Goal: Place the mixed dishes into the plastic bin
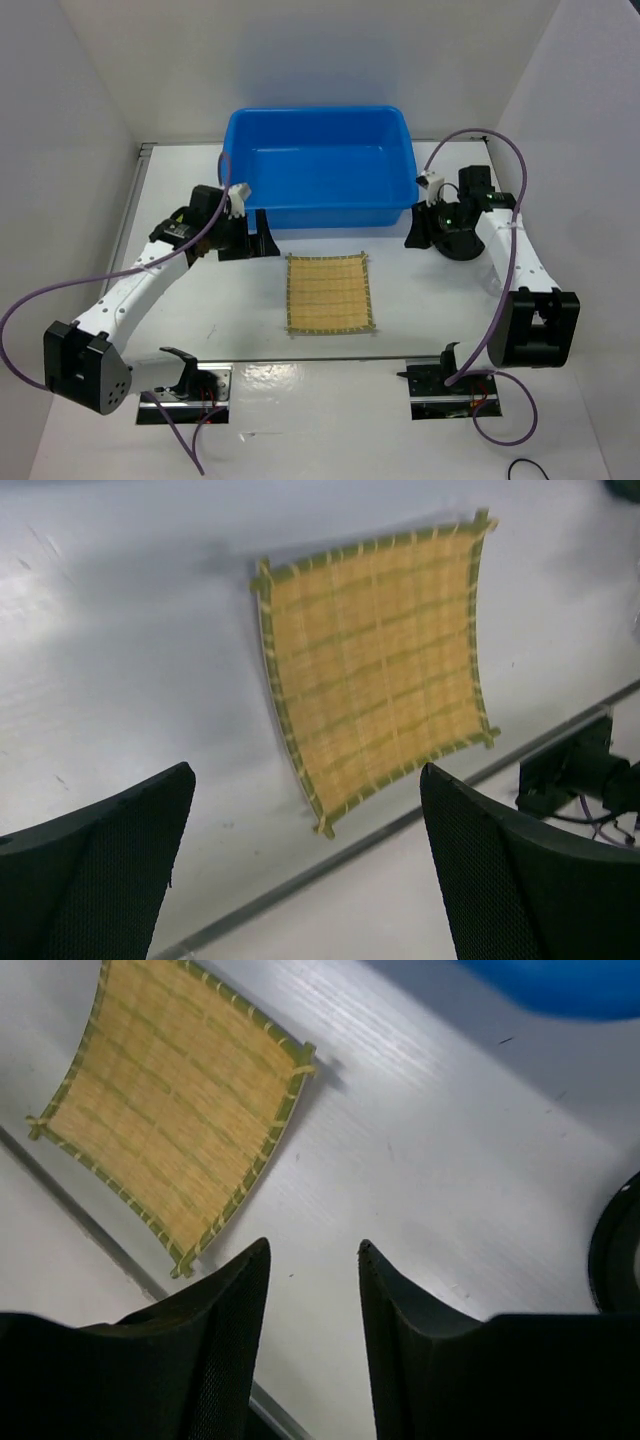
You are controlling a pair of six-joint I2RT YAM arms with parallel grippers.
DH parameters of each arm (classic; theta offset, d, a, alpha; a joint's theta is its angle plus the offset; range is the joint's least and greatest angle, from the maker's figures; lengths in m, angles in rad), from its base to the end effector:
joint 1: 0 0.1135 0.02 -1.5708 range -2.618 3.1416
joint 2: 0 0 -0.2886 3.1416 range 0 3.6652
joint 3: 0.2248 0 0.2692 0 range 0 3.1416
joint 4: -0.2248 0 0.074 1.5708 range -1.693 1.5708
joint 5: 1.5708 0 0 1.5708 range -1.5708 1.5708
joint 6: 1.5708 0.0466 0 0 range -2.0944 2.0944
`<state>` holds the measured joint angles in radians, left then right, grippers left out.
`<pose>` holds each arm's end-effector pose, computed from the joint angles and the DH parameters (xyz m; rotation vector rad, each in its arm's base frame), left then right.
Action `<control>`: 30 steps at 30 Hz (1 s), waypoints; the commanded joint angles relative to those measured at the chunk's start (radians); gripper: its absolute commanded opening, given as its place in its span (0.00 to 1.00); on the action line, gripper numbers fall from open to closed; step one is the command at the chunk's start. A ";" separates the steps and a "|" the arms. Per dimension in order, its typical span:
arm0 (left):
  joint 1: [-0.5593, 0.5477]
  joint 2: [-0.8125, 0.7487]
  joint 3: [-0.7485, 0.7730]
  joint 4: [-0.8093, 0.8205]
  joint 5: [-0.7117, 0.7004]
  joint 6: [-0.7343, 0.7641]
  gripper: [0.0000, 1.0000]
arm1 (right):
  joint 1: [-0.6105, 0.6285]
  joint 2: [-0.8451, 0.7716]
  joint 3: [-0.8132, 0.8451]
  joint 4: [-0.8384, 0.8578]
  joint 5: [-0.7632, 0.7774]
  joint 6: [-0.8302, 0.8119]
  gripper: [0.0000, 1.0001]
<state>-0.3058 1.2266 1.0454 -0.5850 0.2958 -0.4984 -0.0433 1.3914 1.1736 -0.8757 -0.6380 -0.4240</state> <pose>0.2601 -0.0963 0.3147 -0.0797 2.4154 -0.7323 0.2898 0.0152 0.3004 -0.6602 2.3808 0.6526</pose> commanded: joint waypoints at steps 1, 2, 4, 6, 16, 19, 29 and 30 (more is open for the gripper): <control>-0.047 -0.016 -0.067 0.023 0.054 -0.070 1.00 | 0.022 -0.061 -0.040 0.047 -0.072 -0.077 0.45; -0.062 -0.027 -0.120 0.042 0.054 -0.090 1.00 | 0.035 -0.083 -0.049 0.018 -0.092 -0.147 0.41; -0.105 -0.027 -0.162 0.089 0.054 -0.121 1.00 | 0.132 -0.092 -0.083 0.018 -0.076 -0.167 0.27; -0.143 -0.027 -0.197 0.102 0.002 -0.144 1.00 | 0.213 -0.092 -0.120 0.079 0.040 -0.145 0.21; -0.179 -0.045 -0.347 0.269 -0.063 -0.282 1.00 | 0.430 0.199 -0.101 0.164 0.234 -0.072 0.00; -0.179 -0.045 -0.389 0.315 -0.063 -0.295 1.00 | 0.430 0.199 -0.137 0.217 0.244 -0.062 0.00; -0.179 0.042 -0.513 0.556 0.002 -0.351 1.00 | 0.439 0.187 -0.149 0.236 0.184 -0.073 0.00; -0.179 0.057 -0.513 0.556 0.012 -0.351 1.00 | 0.439 0.187 -0.149 0.236 0.173 -0.082 0.00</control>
<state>-0.4805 1.2446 0.5392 -0.1383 0.2642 -0.8242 0.3828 1.6108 1.0260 -0.6853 -0.4210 -0.4923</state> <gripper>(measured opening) 0.995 0.001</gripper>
